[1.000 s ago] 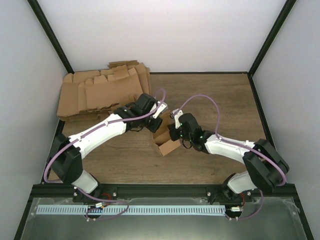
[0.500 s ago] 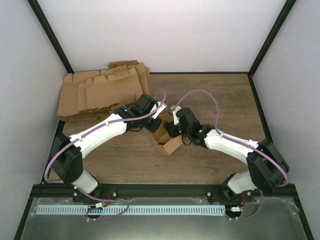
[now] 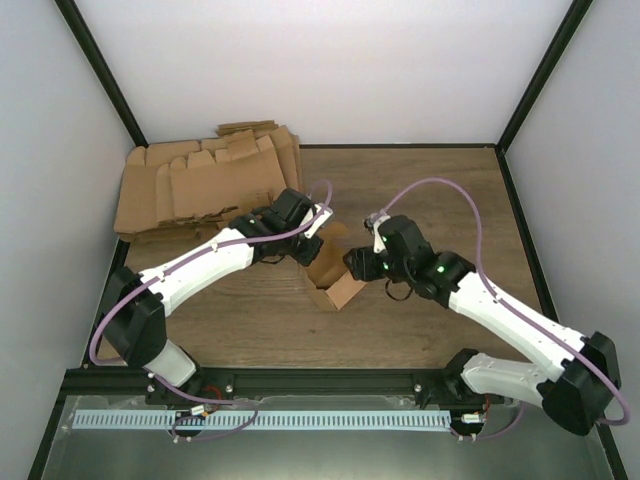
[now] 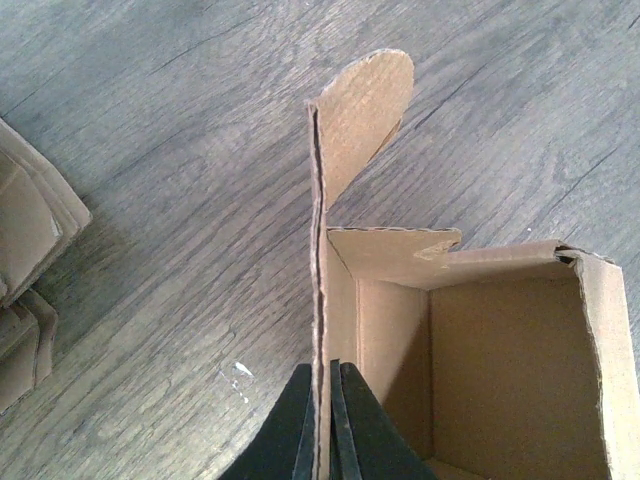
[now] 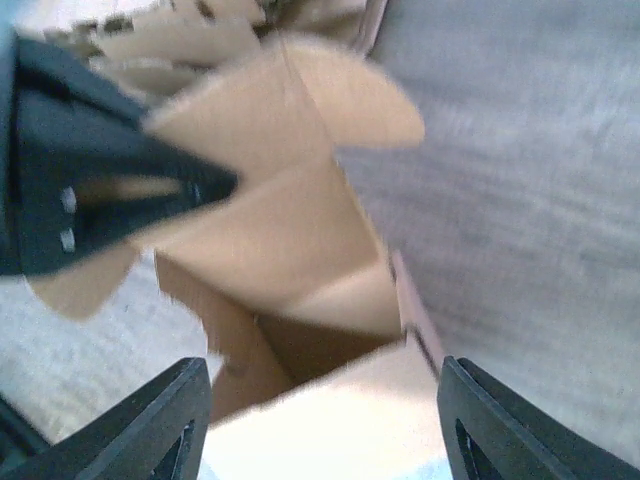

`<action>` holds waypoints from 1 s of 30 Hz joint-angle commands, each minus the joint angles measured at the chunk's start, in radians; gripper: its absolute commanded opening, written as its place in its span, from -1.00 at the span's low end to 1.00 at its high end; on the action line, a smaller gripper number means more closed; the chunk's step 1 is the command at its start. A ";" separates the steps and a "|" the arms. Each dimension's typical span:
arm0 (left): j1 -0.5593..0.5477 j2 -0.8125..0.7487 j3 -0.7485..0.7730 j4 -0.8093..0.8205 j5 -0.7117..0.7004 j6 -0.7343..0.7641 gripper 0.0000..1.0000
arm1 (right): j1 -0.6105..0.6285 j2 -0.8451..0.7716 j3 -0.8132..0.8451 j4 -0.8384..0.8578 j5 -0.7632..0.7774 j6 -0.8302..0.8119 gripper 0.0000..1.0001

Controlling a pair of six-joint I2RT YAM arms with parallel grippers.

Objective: Fold the paper box

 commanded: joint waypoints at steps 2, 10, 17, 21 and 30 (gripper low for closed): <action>-0.004 0.005 -0.009 0.019 0.003 -0.005 -0.93 | 0.009 -0.123 -0.153 -0.082 -0.192 0.192 0.39; -0.004 0.002 -0.012 0.020 0.018 -0.014 -0.93 | 0.009 -0.204 -0.357 0.294 -0.408 0.394 0.54; -0.005 -0.023 -0.043 0.045 0.068 -0.041 -0.93 | 0.009 -0.071 -0.337 0.409 -0.330 0.507 0.65; -0.006 -0.043 -0.071 0.068 0.125 -0.073 -0.93 | 0.009 0.018 -0.307 0.453 -0.357 0.509 0.65; -0.007 -0.066 -0.103 0.086 0.286 -0.135 -0.91 | 0.008 0.054 -0.299 0.481 -0.339 0.456 0.58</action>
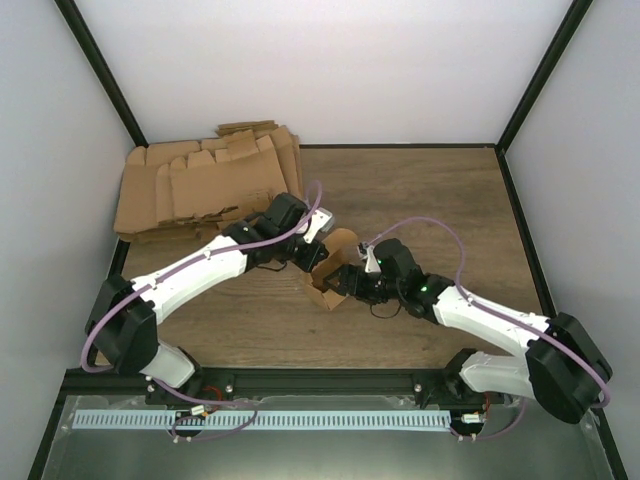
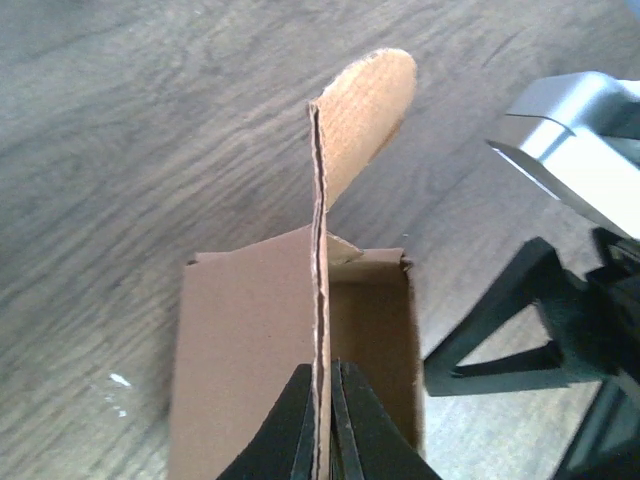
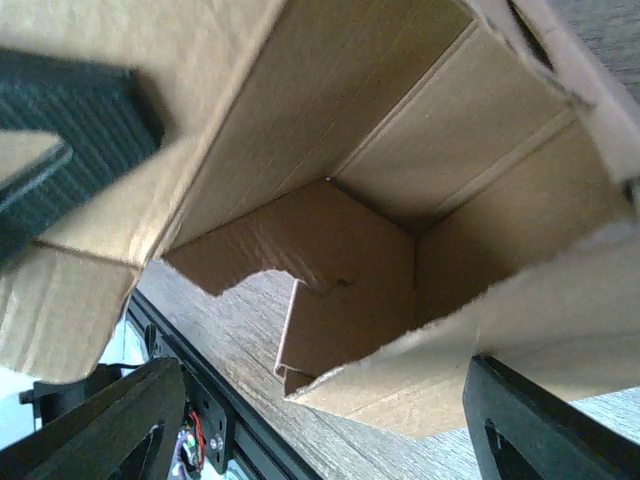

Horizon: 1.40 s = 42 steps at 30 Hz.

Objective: Fold the paper box

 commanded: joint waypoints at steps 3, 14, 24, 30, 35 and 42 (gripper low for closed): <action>-0.006 0.006 -0.044 -0.011 0.079 -0.055 -0.91 | 0.004 0.002 0.032 0.035 0.057 -0.040 0.58; -0.011 -0.005 -0.115 0.048 0.144 -0.122 -0.86 | -0.059 -0.105 -0.059 0.026 0.045 -0.027 0.44; -0.040 0.032 -0.132 0.050 0.144 -0.118 -0.69 | -0.237 -0.199 -0.184 0.032 -0.053 -0.098 -0.31; -0.040 0.025 -0.128 0.057 0.119 -0.129 -0.47 | -0.354 -0.081 -0.162 0.170 -0.223 -0.077 -0.99; -0.040 0.008 -0.131 0.057 0.102 -0.142 -0.49 | -0.382 0.056 -0.113 0.325 -0.287 -0.014 -0.99; -0.040 -0.017 -0.134 0.045 0.102 -0.132 -0.71 | -0.381 0.237 -0.043 0.445 -0.358 0.033 -0.99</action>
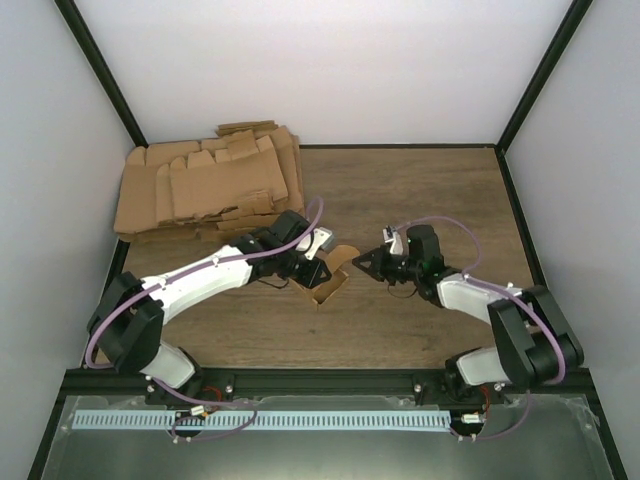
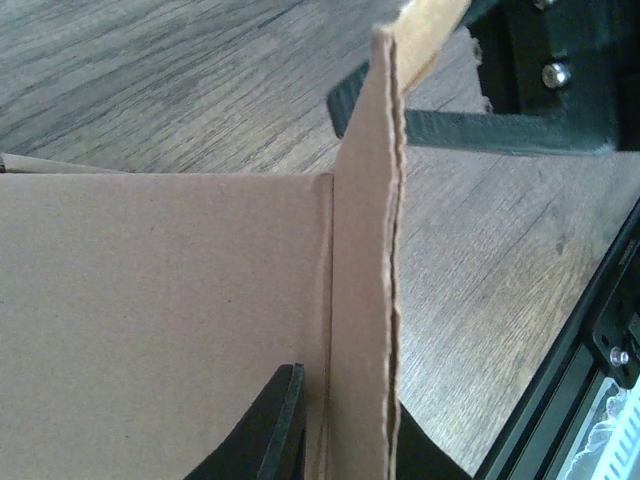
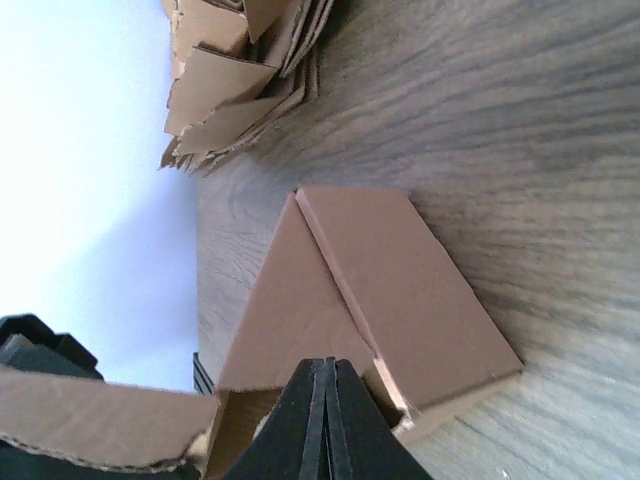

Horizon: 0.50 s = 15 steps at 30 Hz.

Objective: Fold the paper box

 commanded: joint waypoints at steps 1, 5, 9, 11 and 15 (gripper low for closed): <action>-0.004 -0.029 -0.013 -0.005 0.001 0.007 -0.72 | -0.007 0.076 0.067 0.116 -0.077 0.028 -0.99; -0.004 -0.028 -0.024 0.009 0.006 0.006 -0.78 | -0.007 0.144 0.078 0.133 -0.123 0.007 -0.99; -0.006 -0.026 -0.031 0.020 0.006 0.008 -0.79 | 0.013 0.184 0.070 0.189 -0.178 0.009 -0.99; -0.005 -0.024 -0.035 0.024 0.007 0.008 -0.79 | 0.040 0.194 0.088 0.164 -0.189 -0.016 -0.99; -0.005 -0.018 -0.033 0.031 0.013 0.008 -0.79 | 0.065 0.197 0.086 0.139 -0.189 -0.035 -0.99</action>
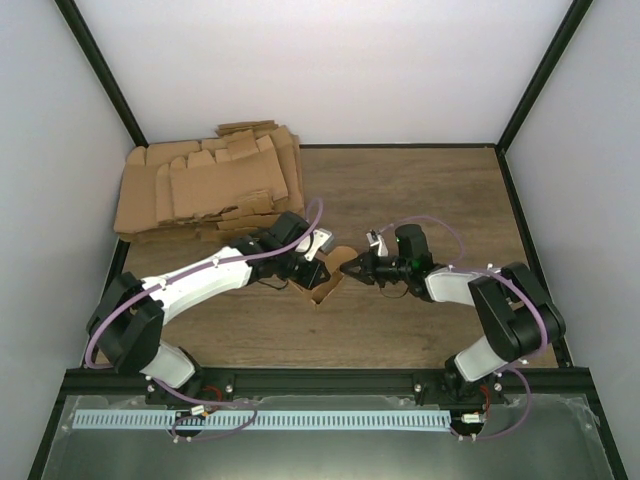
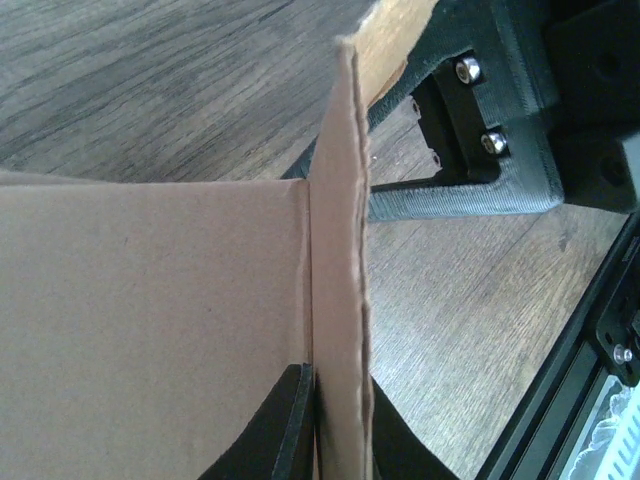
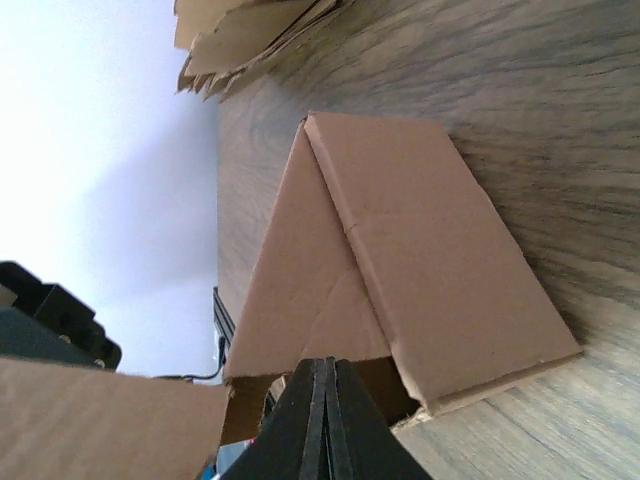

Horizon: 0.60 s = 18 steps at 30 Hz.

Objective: Fold the paper box

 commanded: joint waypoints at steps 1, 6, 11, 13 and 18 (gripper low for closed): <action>-0.005 -0.010 -0.017 0.017 0.016 0.006 -0.79 | 0.024 0.004 0.033 -0.005 -0.032 -0.043 -0.99; -0.004 -0.003 -0.026 0.013 0.021 0.012 -0.79 | 0.025 -0.029 0.035 -0.099 0.026 -0.104 -0.99; -0.006 0.028 -0.042 0.003 0.008 0.019 -0.75 | 0.008 -0.133 0.039 -0.257 0.203 -0.198 -0.98; -0.008 0.044 -0.051 0.005 0.004 0.020 -0.71 | -0.007 -0.179 0.036 -0.314 0.269 -0.247 -0.97; -0.029 0.075 -0.047 0.004 0.002 0.021 -0.42 | -0.026 -0.258 0.053 -0.405 0.396 -0.396 -0.89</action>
